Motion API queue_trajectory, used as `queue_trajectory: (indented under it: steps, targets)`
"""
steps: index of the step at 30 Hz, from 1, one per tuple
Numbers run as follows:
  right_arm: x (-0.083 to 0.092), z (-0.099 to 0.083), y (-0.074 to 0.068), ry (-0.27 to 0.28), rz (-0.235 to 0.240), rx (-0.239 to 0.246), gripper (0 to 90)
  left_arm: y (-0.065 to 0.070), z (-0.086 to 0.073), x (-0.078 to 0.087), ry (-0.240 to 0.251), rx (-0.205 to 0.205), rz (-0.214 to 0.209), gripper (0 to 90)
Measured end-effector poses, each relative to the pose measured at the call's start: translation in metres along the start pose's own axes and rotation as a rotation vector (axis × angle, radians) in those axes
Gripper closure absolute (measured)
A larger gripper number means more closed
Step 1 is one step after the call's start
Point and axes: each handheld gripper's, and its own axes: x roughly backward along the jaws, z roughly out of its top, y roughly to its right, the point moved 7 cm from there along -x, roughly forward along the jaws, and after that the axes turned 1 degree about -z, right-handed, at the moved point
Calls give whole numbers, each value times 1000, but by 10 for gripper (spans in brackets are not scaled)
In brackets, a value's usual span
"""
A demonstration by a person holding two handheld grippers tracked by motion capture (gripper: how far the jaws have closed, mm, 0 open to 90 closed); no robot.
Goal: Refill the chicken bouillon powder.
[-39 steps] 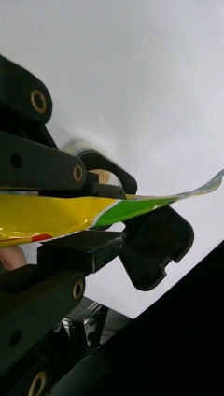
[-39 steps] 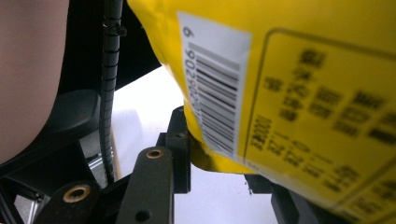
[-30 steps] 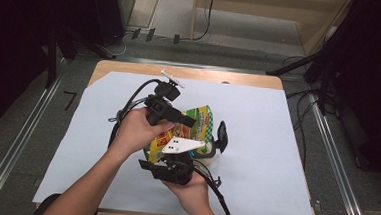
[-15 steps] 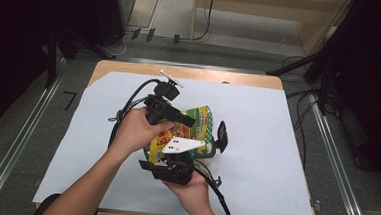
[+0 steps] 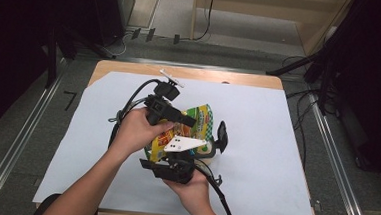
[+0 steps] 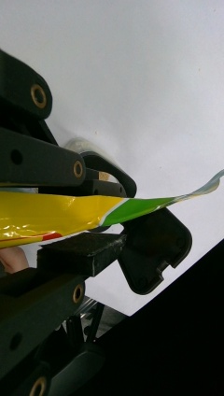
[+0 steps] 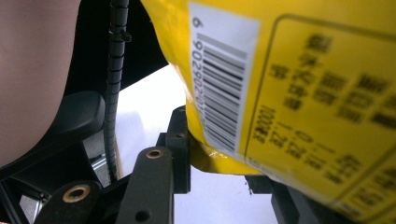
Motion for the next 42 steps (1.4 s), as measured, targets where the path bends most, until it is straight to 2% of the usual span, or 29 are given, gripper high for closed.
queue_trajectory:
  steps: [42]
  targets:
    - [0, -1, 1, -2, -13, 33, 685, 0, 0, 0, -2, -16, 33, 749]
